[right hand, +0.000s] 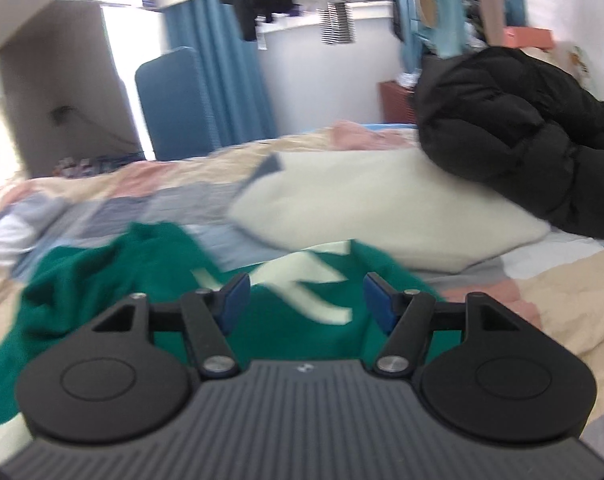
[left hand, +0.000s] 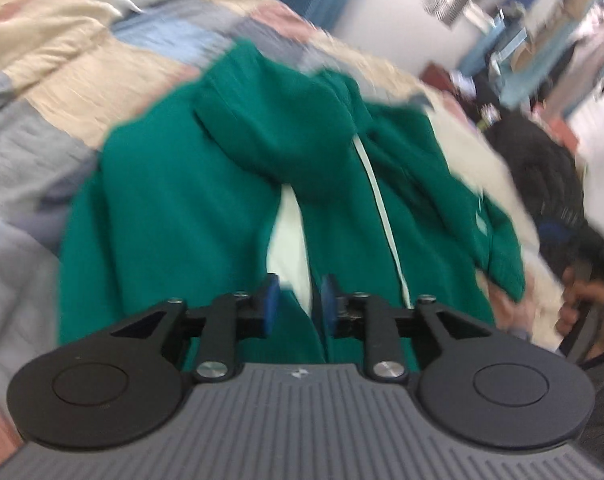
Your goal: Fold large clothes
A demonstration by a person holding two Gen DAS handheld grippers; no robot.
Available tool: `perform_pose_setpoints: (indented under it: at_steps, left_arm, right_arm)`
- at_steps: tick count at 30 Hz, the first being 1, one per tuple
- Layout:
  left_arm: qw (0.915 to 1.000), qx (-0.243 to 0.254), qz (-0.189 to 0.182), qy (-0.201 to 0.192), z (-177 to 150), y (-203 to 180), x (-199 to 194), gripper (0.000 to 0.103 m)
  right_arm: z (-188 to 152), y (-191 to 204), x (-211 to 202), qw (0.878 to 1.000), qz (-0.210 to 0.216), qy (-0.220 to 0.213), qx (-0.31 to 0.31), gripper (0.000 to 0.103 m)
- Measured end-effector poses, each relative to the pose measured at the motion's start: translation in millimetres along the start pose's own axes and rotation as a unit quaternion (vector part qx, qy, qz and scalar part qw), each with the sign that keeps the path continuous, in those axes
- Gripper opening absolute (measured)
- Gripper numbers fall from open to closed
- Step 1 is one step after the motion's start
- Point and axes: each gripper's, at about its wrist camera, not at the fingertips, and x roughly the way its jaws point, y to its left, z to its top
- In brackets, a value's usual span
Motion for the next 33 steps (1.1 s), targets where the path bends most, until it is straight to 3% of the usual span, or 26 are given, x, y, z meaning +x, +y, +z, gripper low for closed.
perform_pose_setpoints:
  at_steps: [2,6,9,10,11,13,21,25,29,33]
  left_arm:
    - [0.9996,0.018,0.019,0.007,-14.3,-14.4,7.7,0.045]
    - [0.9943,0.044,0.098,-0.004,-32.9,-27.8,17.8,0.046]
    - [0.9944,0.026,0.102,-0.013,-37.5,-17.2,23.2,0.046]
    - [0.9948,0.021,0.099,-0.01,-39.6,-13.6,25.9,0.038]
    - [0.9957,0.014,0.092,-0.005,-42.3,-10.5,28.5,0.018]
    - [0.9964,0.002,0.085,-0.001,-38.2,-0.9,28.5,0.008]
    - [0.99,-0.019,0.129,-0.053,23.4,48.6,-33.5,0.006]
    - [0.9752,-0.033,0.197,-0.096,67.4,85.1,-70.7,0.006]
    - [0.9497,-0.07,0.272,-0.138,114.2,129.8,-85.8,0.005]
    - [0.9256,-0.111,0.317,-0.175,149.8,165.7,-83.5,0.005]
  right_arm:
    - [-8.0,9.3,-17.2,1.0,0.027,0.002,0.005,0.065]
    - [-37.8,33.1,-33.6,0.996,0.087,0.032,-0.001,0.065]
    - [-54.9,52.8,-34.3,0.993,0.101,0.052,-0.027,0.065]
    - [-59.0,60.6,-34.6,0.992,0.103,0.056,-0.039,0.065]
    - [-62.6,67.7,-33.8,0.991,0.105,0.058,-0.055,0.065]
    - [-67.4,80.5,-32.9,0.988,0.111,0.06,-0.09,0.065]
    - [-75.7,92.8,-40.9,0.981,0.144,0.068,-0.112,0.065]
    - [-77.0,98.3,-42.5,0.979,0.165,0.069,-0.101,0.065]
    - [-79.4,106.3,-40.1,0.976,0.173,0.068,-0.116,0.065]
    - [-82.5,114.0,-31.3,0.973,0.18,0.079,-0.123,0.065]
